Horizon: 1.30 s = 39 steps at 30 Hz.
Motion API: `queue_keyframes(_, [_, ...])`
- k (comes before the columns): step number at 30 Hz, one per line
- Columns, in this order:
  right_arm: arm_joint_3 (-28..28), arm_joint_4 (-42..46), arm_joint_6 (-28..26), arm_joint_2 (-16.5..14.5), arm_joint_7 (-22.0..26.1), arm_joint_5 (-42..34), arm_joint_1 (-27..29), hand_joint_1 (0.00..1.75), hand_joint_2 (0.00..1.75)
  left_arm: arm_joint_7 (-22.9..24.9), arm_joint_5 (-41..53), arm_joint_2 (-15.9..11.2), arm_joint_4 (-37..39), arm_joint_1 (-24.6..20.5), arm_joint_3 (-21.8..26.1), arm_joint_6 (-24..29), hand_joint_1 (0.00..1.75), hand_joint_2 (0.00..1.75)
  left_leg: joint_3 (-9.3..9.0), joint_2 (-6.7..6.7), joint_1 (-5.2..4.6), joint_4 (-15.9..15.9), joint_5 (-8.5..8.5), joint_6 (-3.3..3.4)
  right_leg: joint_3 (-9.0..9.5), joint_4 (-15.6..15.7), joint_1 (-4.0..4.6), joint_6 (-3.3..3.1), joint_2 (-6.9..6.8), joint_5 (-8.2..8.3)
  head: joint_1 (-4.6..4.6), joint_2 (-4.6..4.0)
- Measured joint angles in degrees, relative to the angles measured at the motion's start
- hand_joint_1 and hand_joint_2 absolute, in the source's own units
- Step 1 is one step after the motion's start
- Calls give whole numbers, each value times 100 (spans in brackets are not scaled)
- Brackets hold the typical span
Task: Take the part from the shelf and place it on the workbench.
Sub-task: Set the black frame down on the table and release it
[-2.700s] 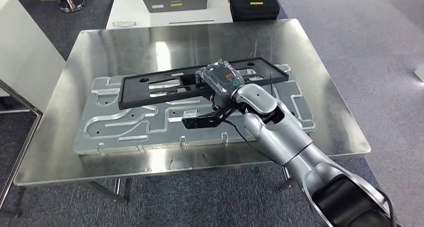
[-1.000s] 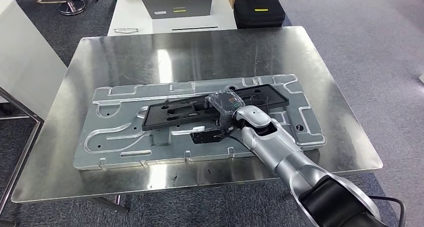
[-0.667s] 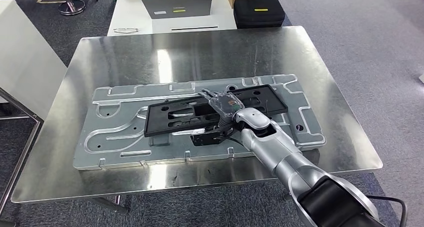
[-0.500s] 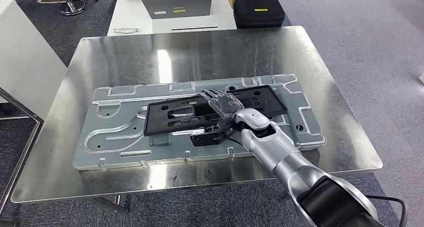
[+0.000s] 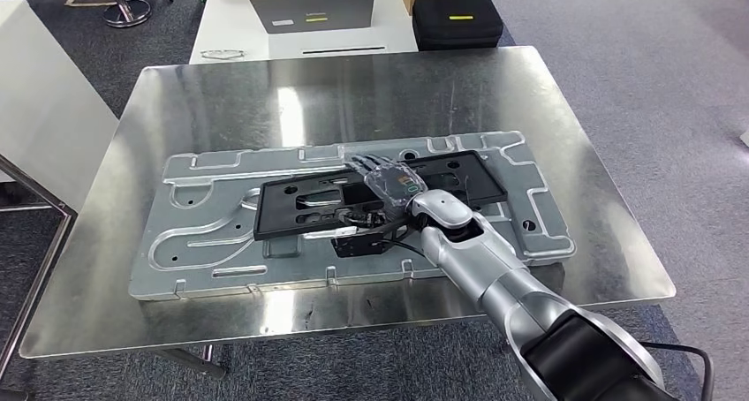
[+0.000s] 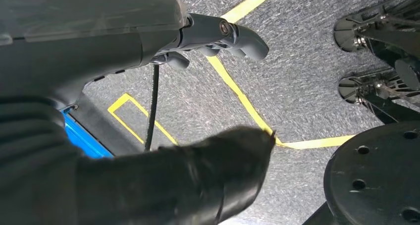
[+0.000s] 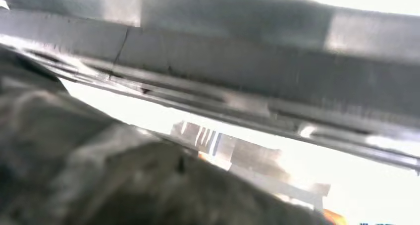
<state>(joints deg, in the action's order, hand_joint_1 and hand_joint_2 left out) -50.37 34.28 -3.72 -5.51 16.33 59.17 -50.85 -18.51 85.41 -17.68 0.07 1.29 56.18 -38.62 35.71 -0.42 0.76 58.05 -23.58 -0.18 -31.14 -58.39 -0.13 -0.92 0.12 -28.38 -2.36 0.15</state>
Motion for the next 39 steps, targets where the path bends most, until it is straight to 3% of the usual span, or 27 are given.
queue_keyframes(11, [73,619,3,34,-17,34,-41,0,0,-2,23,4,0,9,220,31,0,0,0,2,0,0,0,0,-2,-1,0,0,2,0,0,0])
queue_keyframes(32, [242,3745,153,341,-403,232,478,0,0,13,25,196,0,41,288,275,0,0,2,5,-11,9,-10,4,-3,5,-25,0,5,-6,0,0])
queue_keyframes(39, [242,4068,154,420,-409,234,592,0,0,14,25,225,0,47,352,295,0,0,12,4,-41,44,-42,67,8,15,-56,56,6,-11,-1,0])
